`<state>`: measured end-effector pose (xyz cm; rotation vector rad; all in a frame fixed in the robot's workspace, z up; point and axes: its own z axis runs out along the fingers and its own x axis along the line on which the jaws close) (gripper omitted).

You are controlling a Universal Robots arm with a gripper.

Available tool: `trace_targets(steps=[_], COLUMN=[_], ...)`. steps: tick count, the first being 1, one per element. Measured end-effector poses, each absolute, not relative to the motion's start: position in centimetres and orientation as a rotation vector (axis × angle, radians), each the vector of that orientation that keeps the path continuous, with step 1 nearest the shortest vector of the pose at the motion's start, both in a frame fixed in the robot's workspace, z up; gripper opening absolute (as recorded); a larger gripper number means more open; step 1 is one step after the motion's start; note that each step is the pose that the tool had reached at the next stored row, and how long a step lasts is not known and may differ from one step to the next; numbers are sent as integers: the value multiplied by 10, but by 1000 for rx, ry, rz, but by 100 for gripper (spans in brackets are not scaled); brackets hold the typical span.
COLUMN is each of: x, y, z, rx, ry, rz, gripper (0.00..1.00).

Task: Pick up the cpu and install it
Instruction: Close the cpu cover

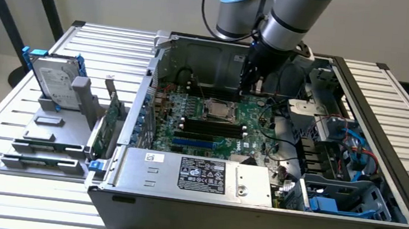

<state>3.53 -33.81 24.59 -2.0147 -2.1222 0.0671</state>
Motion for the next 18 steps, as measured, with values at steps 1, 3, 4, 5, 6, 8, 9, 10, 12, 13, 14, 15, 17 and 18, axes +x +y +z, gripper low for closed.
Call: trace_targets(steps=[1,3,4,5,6,8,9,10,12,13,14,15,17,18], x=[34,32,30,28,26,22,20,18,13,11,8,5,-1,-5], y=[-338,-338,-338,-338,-338,-338,-338,-338,-338,-338,-338,-338,-338,-338], z=[246,245,245,244,244,243,243,242,241,240,239,239,237,235], rx=[-2012,-2007,-2005,-2004,-2002,-1999,-1998,-1996,-1995,-1994,-1994,-1993,-1993,-1992], ry=[-2121,-2119,-2118,-2117,-2116,-2114,-2113,-2112,-2110,-2110,-2109,-2108,-2108,-2107], rz=[71,77,80,82,84,89,91,93,96,97,98,99,100,101], gripper=[11,11,11,11,11,11,11,11,11,11,11,11,11,11])
